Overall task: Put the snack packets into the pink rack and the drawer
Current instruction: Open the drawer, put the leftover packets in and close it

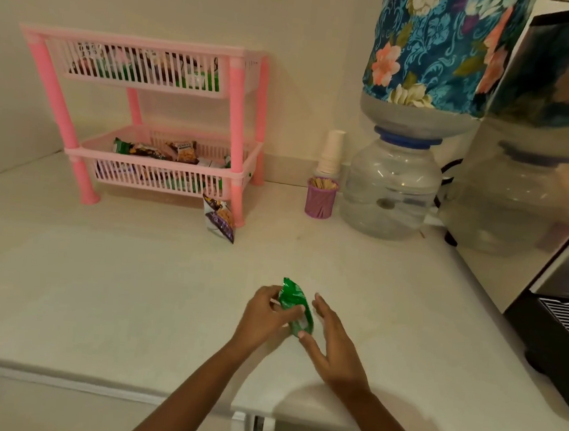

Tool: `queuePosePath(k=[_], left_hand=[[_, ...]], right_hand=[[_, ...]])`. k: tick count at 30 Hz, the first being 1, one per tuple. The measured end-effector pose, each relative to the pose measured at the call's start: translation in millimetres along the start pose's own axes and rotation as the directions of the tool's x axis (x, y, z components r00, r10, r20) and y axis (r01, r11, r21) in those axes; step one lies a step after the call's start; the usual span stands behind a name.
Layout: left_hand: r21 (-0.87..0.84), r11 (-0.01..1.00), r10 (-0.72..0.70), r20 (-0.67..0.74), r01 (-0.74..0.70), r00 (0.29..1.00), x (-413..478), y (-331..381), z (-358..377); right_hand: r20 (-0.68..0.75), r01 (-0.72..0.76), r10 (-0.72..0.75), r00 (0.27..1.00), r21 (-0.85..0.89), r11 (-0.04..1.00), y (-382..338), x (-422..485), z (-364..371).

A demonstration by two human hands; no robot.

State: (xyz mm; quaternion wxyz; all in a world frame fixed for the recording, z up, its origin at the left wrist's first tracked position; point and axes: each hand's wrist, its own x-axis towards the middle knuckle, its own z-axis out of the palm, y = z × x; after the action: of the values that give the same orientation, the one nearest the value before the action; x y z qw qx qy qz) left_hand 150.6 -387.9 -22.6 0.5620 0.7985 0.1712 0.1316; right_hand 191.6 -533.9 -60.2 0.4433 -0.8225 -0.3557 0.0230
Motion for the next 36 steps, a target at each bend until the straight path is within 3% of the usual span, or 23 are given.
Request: queuePosePath(k=[3, 7, 9, 12, 14, 16, 18, 20, 21, 24, 29, 36], left_hand=[[-0.165, 0.983, -0.057, 0.122, 0.077, 0.991, -34, 2, 21], [-0.130, 0.991, -0.012, 0.216, 0.041, 0.976, -61, -4, 35], [-0.081, 0.996, 0.035, 0.157, -0.023, 0.987, -66, -6, 35], [0.226, 0.960, 0.157, 0.048, -0.164, 0.986, -68, -17, 36], [0.469, 0.857, 0.199, 0.080, -0.213, 0.977, -69, -27, 38], [0.600, 0.753, 0.267, 0.095, -0.269, 0.959, -72, -35, 41], [0.664, 0.682, 0.320, 0.104, -0.305, 0.942, -75, -37, 44], [0.705, 0.640, 0.341, 0.094, -0.304, 0.935, -75, -36, 45], [0.716, 0.630, 0.345, 0.090, -0.301, 0.934, -74, -35, 46], [0.727, 0.620, 0.345, 0.088, -0.297, 0.935, -75, -36, 47], [0.737, 0.610, 0.354, 0.076, -0.292, 0.932, -75, -38, 50], [0.734, 0.609, 0.391, 0.052, -0.301, 0.919, -75, -39, 51]], right_hand=[[-0.035, 0.031, -0.029, 0.999, 0.062, 0.998, -1, -18, -1], [-0.138, 0.072, -0.066, 0.988, 0.036, 0.997, -5, -46, -8], [-0.149, 0.118, -0.120, 0.981, -0.022, 0.993, -3, -64, -15], [-0.038, 0.266, -0.274, 0.961, -0.149, 0.952, 4, -96, -26], [0.101, 0.472, -0.467, 0.879, -0.334, 0.816, 16, -117, -25], [0.295, 0.601, -0.524, 0.799, -0.352, 0.718, 32, -134, -19], [0.508, 0.643, -0.451, 0.734, -0.307, 0.702, 50, -145, -8], [0.663, 0.529, -0.202, 0.721, -0.340, 0.777, 68, -149, 4], [0.728, 0.477, -0.063, 0.682, -0.378, 0.793, 79, -150, 10], [0.763, 0.415, 0.164, 0.625, -0.503, 0.758, 103, -149, 29], [0.685, 0.343, 0.287, 0.669, -0.628, 0.699, 123, -154, 57], [0.684, 0.379, 0.256, 0.683, -0.632, 0.676, 130, -167, 58]])
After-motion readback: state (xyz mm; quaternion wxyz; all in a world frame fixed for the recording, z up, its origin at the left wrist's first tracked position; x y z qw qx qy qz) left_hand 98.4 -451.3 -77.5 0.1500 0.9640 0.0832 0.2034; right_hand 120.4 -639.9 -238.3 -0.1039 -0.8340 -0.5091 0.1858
